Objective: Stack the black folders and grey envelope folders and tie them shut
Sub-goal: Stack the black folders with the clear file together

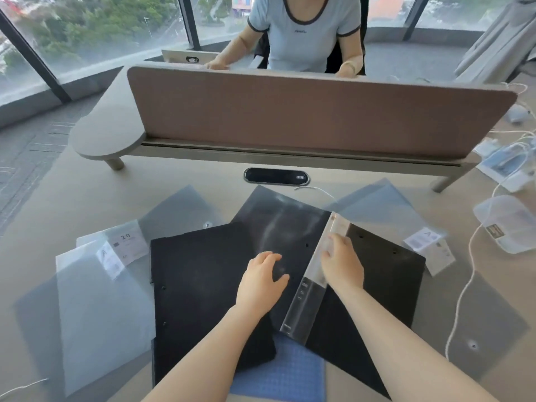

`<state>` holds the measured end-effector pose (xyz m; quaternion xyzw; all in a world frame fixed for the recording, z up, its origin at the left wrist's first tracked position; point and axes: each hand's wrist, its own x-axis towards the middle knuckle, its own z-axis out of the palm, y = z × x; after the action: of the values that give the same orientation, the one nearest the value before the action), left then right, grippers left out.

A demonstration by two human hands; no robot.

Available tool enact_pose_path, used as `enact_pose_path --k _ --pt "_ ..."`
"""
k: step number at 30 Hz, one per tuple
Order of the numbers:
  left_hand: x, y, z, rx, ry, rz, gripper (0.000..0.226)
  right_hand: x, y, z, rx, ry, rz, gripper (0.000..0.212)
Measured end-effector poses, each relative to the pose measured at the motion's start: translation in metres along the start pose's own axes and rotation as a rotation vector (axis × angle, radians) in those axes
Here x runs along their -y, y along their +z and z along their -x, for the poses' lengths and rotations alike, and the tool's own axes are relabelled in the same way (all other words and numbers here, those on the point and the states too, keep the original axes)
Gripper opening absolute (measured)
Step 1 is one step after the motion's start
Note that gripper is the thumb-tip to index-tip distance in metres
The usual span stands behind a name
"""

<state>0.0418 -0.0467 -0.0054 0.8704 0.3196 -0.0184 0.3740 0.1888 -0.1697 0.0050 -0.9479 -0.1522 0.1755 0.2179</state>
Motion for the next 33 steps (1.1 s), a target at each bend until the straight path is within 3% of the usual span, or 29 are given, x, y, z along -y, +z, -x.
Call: enact_pose_path --k 6,20,33 --pt "-0.031 0.030 -0.013 0.178 0.028 -0.119 0.074 -0.023 -0.019 -0.038 0.025 -0.007 -0.039 0.057" --pt "-0.040 0.063 -0.031 0.144 0.021 -0.271 0.089 -0.024 -0.020 -0.093 0.243 -0.016 0.022 0.061" --pt "-0.047 0.064 -0.029 0.098 0.002 -0.195 0.088 -0.024 -0.033 -0.101 0.045 -0.009 -0.057 0.035"
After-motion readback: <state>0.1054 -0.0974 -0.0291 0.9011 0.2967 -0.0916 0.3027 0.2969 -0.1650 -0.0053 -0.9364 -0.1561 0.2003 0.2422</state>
